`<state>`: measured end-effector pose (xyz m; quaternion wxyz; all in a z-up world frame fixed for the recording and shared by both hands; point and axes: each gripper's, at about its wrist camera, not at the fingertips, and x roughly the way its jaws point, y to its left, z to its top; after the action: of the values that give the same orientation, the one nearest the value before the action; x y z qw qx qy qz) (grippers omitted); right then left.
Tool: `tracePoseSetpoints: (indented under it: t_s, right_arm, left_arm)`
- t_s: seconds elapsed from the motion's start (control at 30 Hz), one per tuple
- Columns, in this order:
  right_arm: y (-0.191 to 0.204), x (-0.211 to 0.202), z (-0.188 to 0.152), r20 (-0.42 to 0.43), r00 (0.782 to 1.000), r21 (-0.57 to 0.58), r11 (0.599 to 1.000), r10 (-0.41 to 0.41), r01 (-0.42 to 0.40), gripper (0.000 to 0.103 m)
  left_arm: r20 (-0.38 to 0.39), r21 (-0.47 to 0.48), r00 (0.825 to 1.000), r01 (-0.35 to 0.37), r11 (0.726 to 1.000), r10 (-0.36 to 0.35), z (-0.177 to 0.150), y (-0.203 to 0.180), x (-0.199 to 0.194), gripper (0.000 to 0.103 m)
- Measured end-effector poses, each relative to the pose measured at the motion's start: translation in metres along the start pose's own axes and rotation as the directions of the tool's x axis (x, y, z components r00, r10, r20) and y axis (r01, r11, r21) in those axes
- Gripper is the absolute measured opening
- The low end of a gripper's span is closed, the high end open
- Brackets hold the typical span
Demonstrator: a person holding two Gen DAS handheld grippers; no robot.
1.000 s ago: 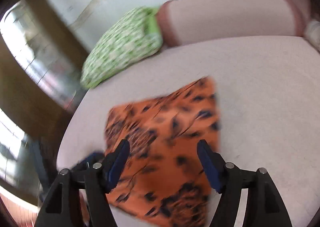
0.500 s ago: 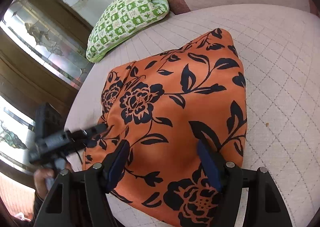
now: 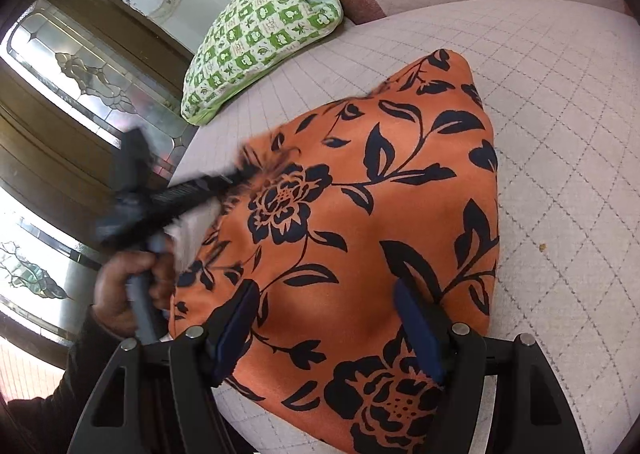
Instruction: Fold small clothes
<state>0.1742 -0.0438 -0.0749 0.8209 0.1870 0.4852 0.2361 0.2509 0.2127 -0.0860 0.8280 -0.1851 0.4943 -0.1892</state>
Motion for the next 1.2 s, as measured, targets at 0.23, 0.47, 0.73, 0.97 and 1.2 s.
tracePoseSetpoints:
  t_s: [0.23, 0.47, 0.73, 0.97, 1.2]
  right_arm:
    - [-0.001, -0.003, -0.002, 0.010, 1.000, 0.011, 1.000, 0.011, -0.011, 0.076]
    - [-0.003, -0.004, -0.002, 0.014, 1.000, 0.026, 0.999, 0.021, -0.021, 0.077]
    - [-0.006, -0.003, 0.002, -0.004, 1.000, 0.045, 0.999, 0.026, -0.025, 0.078]
    - [-0.007, -0.004, 0.002, -0.007, 0.999, 0.041, 0.998, 0.037, -0.037, 0.079]
    - [-0.011, -0.005, 0.002, -0.014, 0.996, 0.055, 0.995, 0.084, -0.083, 0.081]
  left_arm:
    - [0.111, 0.084, 0.993, -0.051, 0.995, 0.042, -0.012, -0.035, -0.054, 0.048]
    - [0.025, 0.018, 0.999, 0.036, 0.999, -0.037, -0.087, -0.045, -0.076, 0.048]
    - [0.000, -0.028, 1.000, -0.021, 0.999, 0.021, -0.102, -0.029, -0.067, 0.032]
    - [0.116, 0.102, 0.993, -0.015, 0.995, 0.003, -0.080, -0.075, -0.095, 0.043]
    - [0.033, 0.106, 0.988, -0.157, 0.982, 0.154, -0.069, -0.048, -0.030, 0.037]
